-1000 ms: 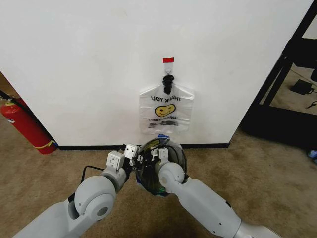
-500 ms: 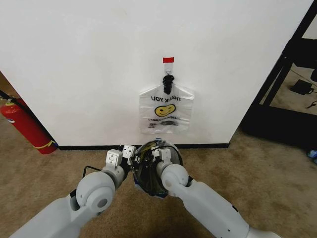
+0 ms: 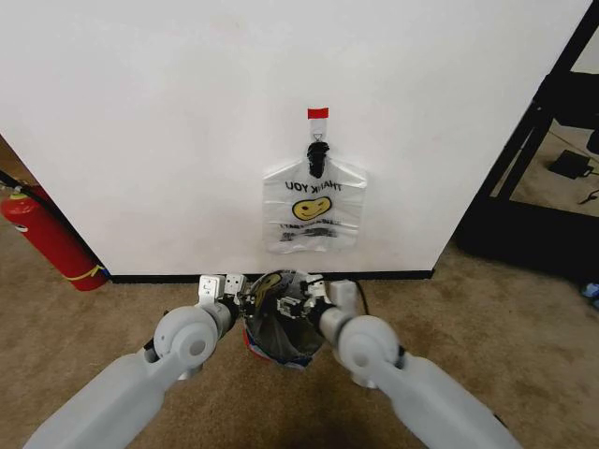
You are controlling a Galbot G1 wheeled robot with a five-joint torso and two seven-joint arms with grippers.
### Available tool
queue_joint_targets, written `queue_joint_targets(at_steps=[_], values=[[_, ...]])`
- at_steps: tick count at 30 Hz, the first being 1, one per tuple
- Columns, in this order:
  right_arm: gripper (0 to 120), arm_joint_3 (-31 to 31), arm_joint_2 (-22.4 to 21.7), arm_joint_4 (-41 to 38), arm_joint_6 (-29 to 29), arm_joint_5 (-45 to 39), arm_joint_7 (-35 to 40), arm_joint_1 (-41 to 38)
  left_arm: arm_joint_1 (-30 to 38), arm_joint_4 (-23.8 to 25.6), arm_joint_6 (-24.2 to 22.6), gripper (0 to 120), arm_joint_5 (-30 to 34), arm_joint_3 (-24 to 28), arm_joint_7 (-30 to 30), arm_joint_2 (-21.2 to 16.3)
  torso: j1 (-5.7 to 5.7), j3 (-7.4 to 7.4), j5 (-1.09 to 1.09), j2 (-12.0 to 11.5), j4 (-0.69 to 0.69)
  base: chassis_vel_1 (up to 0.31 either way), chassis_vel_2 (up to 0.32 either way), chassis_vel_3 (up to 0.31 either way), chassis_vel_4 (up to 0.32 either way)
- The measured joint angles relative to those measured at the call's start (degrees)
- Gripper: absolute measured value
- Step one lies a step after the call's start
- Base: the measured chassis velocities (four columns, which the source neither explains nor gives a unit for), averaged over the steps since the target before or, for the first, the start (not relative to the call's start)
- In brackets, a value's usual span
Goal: Pick up the garbage bag from the wall and place it over the trash bin.
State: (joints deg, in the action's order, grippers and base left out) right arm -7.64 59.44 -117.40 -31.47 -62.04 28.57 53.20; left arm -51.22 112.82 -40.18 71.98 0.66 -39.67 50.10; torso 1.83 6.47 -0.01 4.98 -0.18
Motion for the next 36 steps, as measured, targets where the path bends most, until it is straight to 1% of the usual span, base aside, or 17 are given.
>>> queue_joint_targets(at_steps=[2, 5, 7, 8, 9, 12, 14, 16, 18, 21, 23, 28, 31, 33, 34, 36], values=[[99, 3.32, -1.92, -2.33, 1.00, 2.19, -0.36, 2.47, 0.38, -0.27, -0.26, 4, 3.58, -0.63, -2.44, 1.23, 0.00, 0.00, 0.01, 0.00, 0.00, 0.000, 0.000, 0.000, 0.000], [100, 7.91, -3.33, -4.57, 2.25, 6.82, -0.28, 5.40, 1.03, 0.13, -0.51, 4, 10.23, -2.02, -7.16, 2.35, 0.00, 0.00, 0.03, 0.00, -0.01, 0.000, 0.000, 0.000, 0.000], [100, 12.20, -3.32, -6.09, 2.59, 8.46, -0.20, 7.57, 1.25, 0.60, -0.54, 4, 14.60, -3.06, -9.45, 2.61, 0.00, 0.00, 0.02, 0.00, 0.01, 0.000, 0.000, 0.000, 0.000], [100, 13.96, -3.20, -6.61, 2.71, 8.81, -0.20, 8.58, 1.25, 0.65, -0.52, 4, 15.60, -3.37, -9.82, 2.64, 0.00, 0.00, 0.02, 0.00, 0.02, 0.000, 0.000, 0.000, 0.000], [100, 13.96, -3.20, -6.61, 2.71, 8.81, -0.20, 8.58, 1.25, 0.65, -0.52, 4, 15.60, -3.37, -9.82, 2.64, 0.00, 0.00, 0.02, 0.00, 0.02, 0.000, 0.000, 0.000, 0.000], [100, 18.93, -2.68, -7.63, 3.37, 10.64, -0.53, 12.30, 0.88, 0.36, -0.21, 4, 18.08, -3.95, -10.34, 2.88, 0.00, 0.00, 0.03, 0.00, 0.00, 0.000, 0.000, 0.000, 0.000], [100, 23.56, -1.42, -8.35, 4.58, 13.62, -1.88, 17.26, 0.09, -0.74, 0.44, 4, 19.88, -4.22, -10.28, 4.10, 0.00, 0.00, 0.02, 0.00, 0.01, 0.000, 0.000, 0.000, 0.000], [100, 24.62, -1.11, -8.60, 4.72, 13.97, -2.14, 18.37, -0.10, -1.15, 0.57, 4, 20.09, -4.24, -10.16, 4.61, 0.00, 0.00, 0.02, 0.00, 0.00, 0.000, 0.000, 0.000, 0.000], [100, 27.99, -0.02, -9.49, 5.03, 14.96, -3.03, 21.77, -0.61, -2.42, 0.88, 4, 19.96, -4.25, -9.71, 6.10, 0.00, 0.00, 0.01, 0.00, -0.02, 0.000, 0.000, 0.000, 0.000], [100, 30.55, 0.68, -10.33, 5.40, 16.03, -4.09, 24.54, -0.83, -3.92, 1.48, 4, 19.21, -4.25, -8.91, 7.78, 0.00, 0.00, 0.01, 0.00, 0.00, 0.000, 0.000, 0.000, 0.000], [100, 31.46, 1.10, -10.82, 5.54, 16.35, -4.42, 25.65, -0.84, -4.55, 2.15, 4, 18.51, -4.27, -8.37, 8.76, 0.00, 0.00, 0.02, 0.00, 0.00, 0.000, 0.000, 0.000, 0.000], [100, 32.59, 1.54, -11.11, 5.53, 14.76, -4.49, 26.28, -1.10, -4.76, 2.56, 5, 17.53, -4.36, -8.22, 9.21, 0.00, 0.00, 0.02, 0.00, 0.00, 0.000, 0.000, 0.000, 0.000], [100, 33.27, 1.59, -10.79, 5.42, 13.69, -4.46, 26.27, -1.25, -4.80, 2.57, 19, 16.91, -4.43, -8.02, 9.03, 0.00, 0.00, 0.01, 0.00, 0.00, 0.000, 0.000, 0.000, 0.000], [100, 33.28, 1.59, -10.70, 5.42, 13.66, -4.42, 26.27, -1.31, -4.79, 2.54, 21, 16.66, -4.38, -8.01, 8.87, 0.00, 0.00, 0.02, 0.00, 0.00, 0.000, 0.000, 0.000, 0.000], [100, 33.28, 1.59, -10.60, 5.41, 13.61, -4.41, 26.27, -1.41, -4.78, 2.47, 28, 16.38, -4.26, -8.01, 8.64, 0.00, 0.00, 0.03, 0.00, 0.00, 0.000, 0.000, 0.000, 0.000], [100, 33.27, 1.69, -10.56, 5.39, 13.54, -4.40, 26.29, -1.90, -4.70, 1.87, 36, 15.88, -4.04, -7.98, 7.98, 0.00, 0.00, 0.01, 0.00, 0.01, 0.000, 0.000, 0.000, 0.000]])
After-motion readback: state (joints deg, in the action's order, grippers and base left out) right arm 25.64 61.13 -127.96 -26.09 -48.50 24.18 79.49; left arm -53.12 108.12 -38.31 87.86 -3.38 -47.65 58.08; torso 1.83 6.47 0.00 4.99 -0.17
